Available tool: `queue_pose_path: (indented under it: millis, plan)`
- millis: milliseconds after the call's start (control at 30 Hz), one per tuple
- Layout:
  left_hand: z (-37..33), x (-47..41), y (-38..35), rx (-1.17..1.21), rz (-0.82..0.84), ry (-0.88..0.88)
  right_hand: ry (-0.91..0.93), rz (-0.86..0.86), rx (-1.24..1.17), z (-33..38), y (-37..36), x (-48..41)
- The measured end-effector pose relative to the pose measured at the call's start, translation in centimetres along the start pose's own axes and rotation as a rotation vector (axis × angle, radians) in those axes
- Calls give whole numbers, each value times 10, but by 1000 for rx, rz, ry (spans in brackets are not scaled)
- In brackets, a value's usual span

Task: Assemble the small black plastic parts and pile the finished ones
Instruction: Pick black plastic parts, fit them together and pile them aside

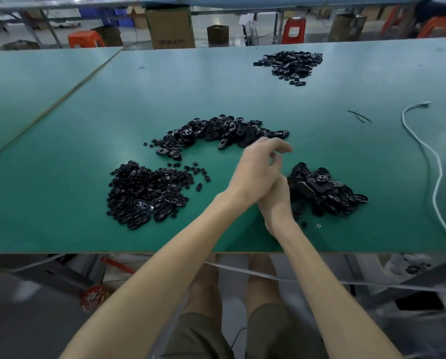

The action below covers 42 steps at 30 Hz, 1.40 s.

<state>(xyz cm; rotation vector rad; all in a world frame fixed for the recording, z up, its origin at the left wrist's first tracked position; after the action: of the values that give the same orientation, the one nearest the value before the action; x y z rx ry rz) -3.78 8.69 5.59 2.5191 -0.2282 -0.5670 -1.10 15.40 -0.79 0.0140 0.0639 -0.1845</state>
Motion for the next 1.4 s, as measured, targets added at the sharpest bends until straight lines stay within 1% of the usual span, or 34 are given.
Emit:
queue_pose_path:
  millis: [33, 100, 167, 200, 300, 433, 633, 700, 867, 1000, 1167, 1233, 1400]
  plan:
    - [9, 1, 10, -34, -37, 50, 15, -3, 22, 1, -1, -1]
    - [33, 2, 30, -218, -45, 158, 11, -1, 18, 4, -2, -2]
    - [57, 5, 46, -465, 9, 263, 1, -14, 4, 4, -2, -2]
    - [68, 8, 53, -553, 43, 308, 1, -15, -6, 3, -2, -4]
    - [85, 18, 63, -658, 119, 351, -3, -6, -5, 2, -3, -4]
    - [92, 21, 66, -677, 116, 278, -5, 3, 4, 2, -3, -3]
    - [95, 10, 73, -639, 28, 216, -7, 4, 0, 3, -4, -2]
    - [94, -2, 76, -631, 24, 184, -7, 0, -1, 3, -4, -1]
    - [96, -44, 65, -625, 185, 117, -4, 6, 2, 4, -4, 0]
    - [96, -86, 55, -636, 223, 162, -2, 10, 5, 4, -3, 0]
    - [105, -115, 39, -669, 352, 104, -11, 11, 14, 2, -3, -1]
    - [107, -126, 31, -633, 369, 141, -21, 14, 13, 2, -3, -2]
    - [106, -152, 13, -581, 351, 251, -24, 17, -3, 1, -3, -4]
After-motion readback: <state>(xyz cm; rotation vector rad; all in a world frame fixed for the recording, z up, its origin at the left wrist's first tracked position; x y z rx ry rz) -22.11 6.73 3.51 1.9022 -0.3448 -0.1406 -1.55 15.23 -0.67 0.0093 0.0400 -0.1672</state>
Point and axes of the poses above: each hand's wrist, its own x-axis away from the middle knuckle, its own y-axis out of the back of the hand, z = x × y, the point moved 3 cm from there along -x, towards the middle knuckle, and after that the axes turned 2 degrees about z, right-handed, at the moved point
